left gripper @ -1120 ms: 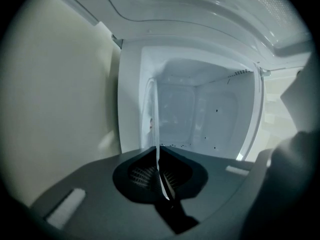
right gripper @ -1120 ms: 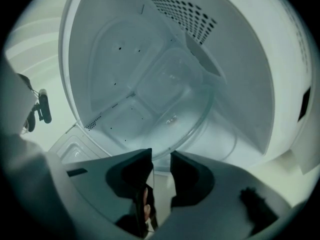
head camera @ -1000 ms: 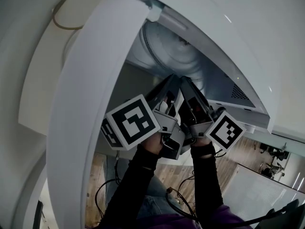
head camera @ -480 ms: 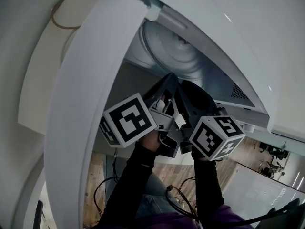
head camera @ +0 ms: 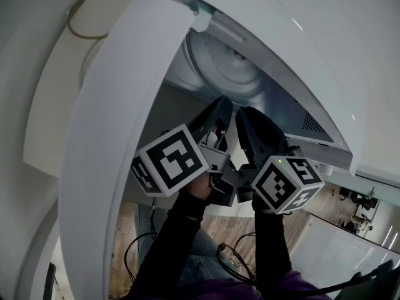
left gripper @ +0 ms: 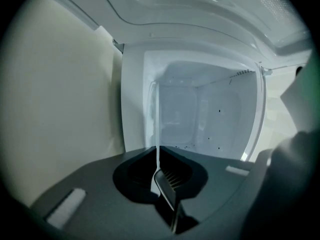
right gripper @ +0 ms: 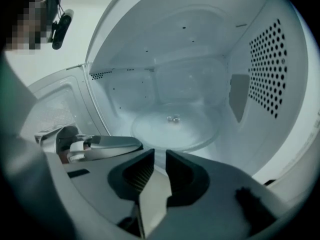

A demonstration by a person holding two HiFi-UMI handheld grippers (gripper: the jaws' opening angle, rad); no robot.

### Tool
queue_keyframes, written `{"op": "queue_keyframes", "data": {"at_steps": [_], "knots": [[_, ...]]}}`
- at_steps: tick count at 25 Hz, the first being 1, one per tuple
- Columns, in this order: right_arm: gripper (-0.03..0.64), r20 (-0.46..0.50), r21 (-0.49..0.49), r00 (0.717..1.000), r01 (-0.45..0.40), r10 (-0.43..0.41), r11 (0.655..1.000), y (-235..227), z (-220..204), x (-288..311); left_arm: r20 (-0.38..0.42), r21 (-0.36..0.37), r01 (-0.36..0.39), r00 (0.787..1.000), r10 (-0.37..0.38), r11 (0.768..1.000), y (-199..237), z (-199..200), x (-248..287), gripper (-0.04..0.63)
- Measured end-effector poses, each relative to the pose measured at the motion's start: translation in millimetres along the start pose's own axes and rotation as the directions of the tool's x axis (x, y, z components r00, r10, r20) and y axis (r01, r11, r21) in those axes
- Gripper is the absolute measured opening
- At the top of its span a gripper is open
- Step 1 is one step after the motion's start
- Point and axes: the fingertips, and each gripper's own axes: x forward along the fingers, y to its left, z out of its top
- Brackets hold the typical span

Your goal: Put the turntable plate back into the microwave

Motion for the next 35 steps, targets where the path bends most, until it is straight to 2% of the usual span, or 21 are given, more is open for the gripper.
{"op": "queue_keyframes", "data": {"at_steps": [6, 10, 18, 23, 29, 33, 35], "knots": [[0.057, 0.007, -0.004, 1.000, 0.003, -0.003, 1.000, -2, 1, 2, 0.015, 0.054, -0.020, 1.000, 0.019, 0.998, 0, 2, 0, 0.025], [0.051, 0.018, -0.007, 1.000, 0.002, -0.002, 1.000, -5, 3, 1, 0.027, 0.053, -0.011, 1.000, 0.010, 0.999, -1, 1, 1, 0.024], [0.043, 0.013, -0.027, 1.000, -0.013, 0.014, 1.000, -7, 1, 3, 0.057, 0.053, -0.048, 0.997, 0.045, 0.997, 0, 0, -2, 0.021], [0.043, 0.013, -0.028, 1.000, -0.027, 0.027, 0.999, -5, 0, 5, 0.069, 0.116, -0.047, 0.997, 0.039, 0.992, -7, 1, -9, 0.006], [0.043, 0.014, -0.039, 0.999, -0.029, 0.030, 0.999, -3, 0, 5, -0.005, 0.252, -0.040, 0.999, 0.042, 0.967, -13, -6, 0, 0.005], [0.043, 0.012, -0.052, 0.999, -0.032, 0.033, 0.998, -1, -2, 7, -0.020, 0.335, -0.114, 0.992, 0.128, 0.935, -2, -9, 2, 0.005], [0.043, 0.019, -0.056, 0.999, -0.030, 0.032, 0.998, -1, -1, 6, -0.017, 0.359, -0.121, 0.991, 0.135, 0.926, -2, -8, 2, 0.006]]}}
